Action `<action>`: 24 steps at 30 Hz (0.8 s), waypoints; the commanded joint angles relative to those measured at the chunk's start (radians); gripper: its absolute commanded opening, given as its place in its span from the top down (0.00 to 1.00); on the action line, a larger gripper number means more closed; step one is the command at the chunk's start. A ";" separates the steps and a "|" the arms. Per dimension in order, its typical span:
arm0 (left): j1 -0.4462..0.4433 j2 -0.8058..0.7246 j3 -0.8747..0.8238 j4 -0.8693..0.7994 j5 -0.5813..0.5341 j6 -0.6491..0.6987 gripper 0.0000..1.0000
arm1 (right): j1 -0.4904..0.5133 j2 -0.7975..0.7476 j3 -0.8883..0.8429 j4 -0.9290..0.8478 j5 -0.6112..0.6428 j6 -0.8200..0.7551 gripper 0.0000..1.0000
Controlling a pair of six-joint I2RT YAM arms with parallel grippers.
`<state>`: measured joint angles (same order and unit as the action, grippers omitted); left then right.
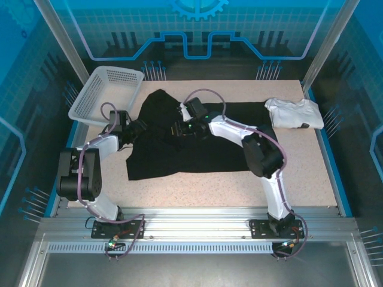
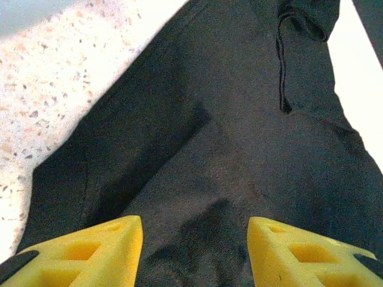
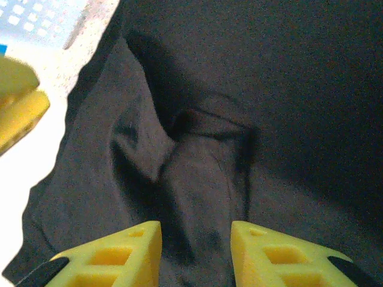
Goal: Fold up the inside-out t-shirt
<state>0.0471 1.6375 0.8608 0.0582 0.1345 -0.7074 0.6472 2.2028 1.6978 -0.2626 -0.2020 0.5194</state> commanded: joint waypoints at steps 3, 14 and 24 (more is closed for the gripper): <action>-0.015 -0.027 -0.036 0.027 0.042 0.009 0.48 | 0.016 0.161 0.159 -0.080 0.023 0.082 0.64; -0.015 -0.004 -0.071 0.071 0.070 -0.006 0.48 | 0.031 0.274 0.307 -0.176 0.079 0.052 0.65; -0.015 -0.008 -0.091 0.071 0.076 0.003 0.47 | 0.025 0.306 0.370 -0.187 0.076 0.044 0.88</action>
<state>0.0360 1.6356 0.7868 0.1131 0.1886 -0.7082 0.6659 2.4889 2.0441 -0.4194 -0.1310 0.5648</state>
